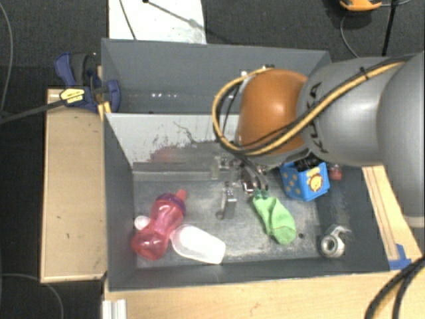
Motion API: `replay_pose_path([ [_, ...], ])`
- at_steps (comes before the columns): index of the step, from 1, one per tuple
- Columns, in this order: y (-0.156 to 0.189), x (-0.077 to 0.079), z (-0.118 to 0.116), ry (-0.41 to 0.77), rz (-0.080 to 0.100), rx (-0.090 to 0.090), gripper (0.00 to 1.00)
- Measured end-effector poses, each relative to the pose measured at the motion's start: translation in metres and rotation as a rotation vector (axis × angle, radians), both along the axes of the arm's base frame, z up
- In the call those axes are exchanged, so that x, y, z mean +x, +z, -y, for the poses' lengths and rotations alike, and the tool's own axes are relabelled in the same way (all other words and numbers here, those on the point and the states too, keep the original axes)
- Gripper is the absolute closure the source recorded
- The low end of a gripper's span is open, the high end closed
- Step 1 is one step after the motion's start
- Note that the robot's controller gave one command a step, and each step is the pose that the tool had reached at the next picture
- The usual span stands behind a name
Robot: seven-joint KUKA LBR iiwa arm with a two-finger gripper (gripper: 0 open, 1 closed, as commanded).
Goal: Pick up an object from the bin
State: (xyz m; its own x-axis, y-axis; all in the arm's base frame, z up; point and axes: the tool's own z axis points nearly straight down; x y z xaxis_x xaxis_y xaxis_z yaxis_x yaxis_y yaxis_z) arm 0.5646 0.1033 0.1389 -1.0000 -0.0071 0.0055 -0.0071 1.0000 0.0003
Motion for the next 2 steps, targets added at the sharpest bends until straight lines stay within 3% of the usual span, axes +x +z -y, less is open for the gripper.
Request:
replay_pose_path([
  [1, 0.005, 0.002, 0.0, -0.003, 0.008, 0.001, 0.0],
  [2, -0.023, 0.003, -0.055, 0.104, 0.009, 0.001, 0.0],
])
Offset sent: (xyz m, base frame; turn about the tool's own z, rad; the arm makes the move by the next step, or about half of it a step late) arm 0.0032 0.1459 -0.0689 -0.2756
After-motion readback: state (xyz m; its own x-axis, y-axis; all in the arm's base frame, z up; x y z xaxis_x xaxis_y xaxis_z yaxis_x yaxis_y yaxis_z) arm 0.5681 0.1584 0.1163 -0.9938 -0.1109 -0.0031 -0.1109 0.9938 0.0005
